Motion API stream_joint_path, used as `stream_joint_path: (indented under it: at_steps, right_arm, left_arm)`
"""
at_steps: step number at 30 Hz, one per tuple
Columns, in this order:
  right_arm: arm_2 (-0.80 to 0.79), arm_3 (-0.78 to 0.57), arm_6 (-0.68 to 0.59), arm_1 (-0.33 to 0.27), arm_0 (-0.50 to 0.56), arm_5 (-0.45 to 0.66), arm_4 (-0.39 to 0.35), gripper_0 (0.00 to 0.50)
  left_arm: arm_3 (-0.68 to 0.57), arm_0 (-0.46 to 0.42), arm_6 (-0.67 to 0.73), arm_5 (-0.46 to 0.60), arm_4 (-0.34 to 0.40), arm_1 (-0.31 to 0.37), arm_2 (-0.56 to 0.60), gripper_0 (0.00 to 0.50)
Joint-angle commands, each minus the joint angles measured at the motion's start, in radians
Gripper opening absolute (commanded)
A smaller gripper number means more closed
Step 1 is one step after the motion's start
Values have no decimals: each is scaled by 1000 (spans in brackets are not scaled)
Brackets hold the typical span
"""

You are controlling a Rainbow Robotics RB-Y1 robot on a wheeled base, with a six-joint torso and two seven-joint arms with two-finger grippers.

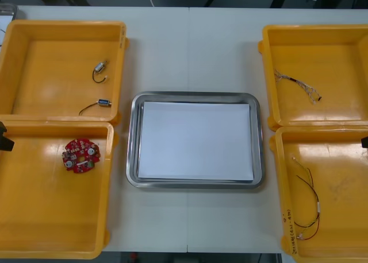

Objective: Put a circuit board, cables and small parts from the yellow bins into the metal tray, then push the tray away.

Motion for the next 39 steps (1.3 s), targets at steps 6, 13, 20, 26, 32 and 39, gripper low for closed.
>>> stream_joint_path:
  at_steps: [6, 13, 20, 26, 32, 39]
  right_arm:
    - [-31, -33, -30, -37, 15, 3, 2, 500]
    - [-31, -33, -30, -37, 15, 3, 2, 500]
    - [-31, -33, -30, -37, 15, 3, 2, 500]
    - [-31, -33, -30, -37, 15, 3, 2, 500]
    - [-31, -33, -30, -37, 15, 3, 2, 500]
    - [-31, -33, -30, -37, 15, 3, 2, 500]
  left_arm:
    - [-27, 17, 54, 6, 7, 43, 31, 500]
    - [-27, 17, 54, 6, 7, 43, 31, 500]
    - [-27, 17, 54, 6, 7, 43, 31, 500]
    - [-27, 17, 54, 6, 7, 43, 31, 500]
    - [-27, 17, 54, 6, 7, 43, 31, 500]
    - [-27, 17, 54, 6, 7, 43, 31, 500]
